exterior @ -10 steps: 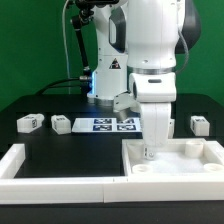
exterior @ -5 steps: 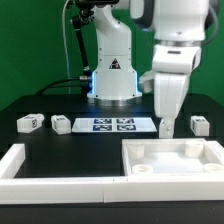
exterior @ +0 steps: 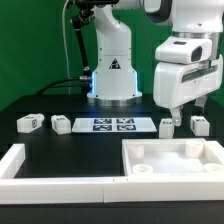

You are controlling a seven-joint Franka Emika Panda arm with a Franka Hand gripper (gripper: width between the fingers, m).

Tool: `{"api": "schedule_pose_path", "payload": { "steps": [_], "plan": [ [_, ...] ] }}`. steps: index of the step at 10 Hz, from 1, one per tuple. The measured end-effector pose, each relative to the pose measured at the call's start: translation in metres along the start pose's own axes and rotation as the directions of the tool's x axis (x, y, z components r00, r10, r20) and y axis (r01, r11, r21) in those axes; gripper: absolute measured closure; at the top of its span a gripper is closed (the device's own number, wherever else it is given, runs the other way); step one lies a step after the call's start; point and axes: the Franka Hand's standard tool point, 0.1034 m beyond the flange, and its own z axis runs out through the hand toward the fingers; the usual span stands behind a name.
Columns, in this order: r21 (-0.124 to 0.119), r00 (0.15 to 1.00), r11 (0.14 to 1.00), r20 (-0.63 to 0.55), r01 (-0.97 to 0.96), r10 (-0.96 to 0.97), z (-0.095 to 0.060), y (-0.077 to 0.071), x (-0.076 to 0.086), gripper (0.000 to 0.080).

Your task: Assemble square table

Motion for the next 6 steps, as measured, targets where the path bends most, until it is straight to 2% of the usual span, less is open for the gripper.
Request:
{"api": "schedule_pose_path", "payload": {
  "steps": [1,4,5,6],
  "plan": [
    [0.0,0.997,0.997,0.0,-0.075,0.075,0.0,-0.003,0.001,0.0151],
    [0.021,0.914,0.913,0.007,-0.407,0.407,-0.006,-0.059,0.021,0.0151],
    [0.022,0.883,0.883,0.016,-0.469,0.469,-0.006,-0.066,0.023,0.0151],
    [0.023,0.877,0.877,0.019,-0.48,0.48,-0.005,-0.066,0.023,0.0151]
  ]
}}
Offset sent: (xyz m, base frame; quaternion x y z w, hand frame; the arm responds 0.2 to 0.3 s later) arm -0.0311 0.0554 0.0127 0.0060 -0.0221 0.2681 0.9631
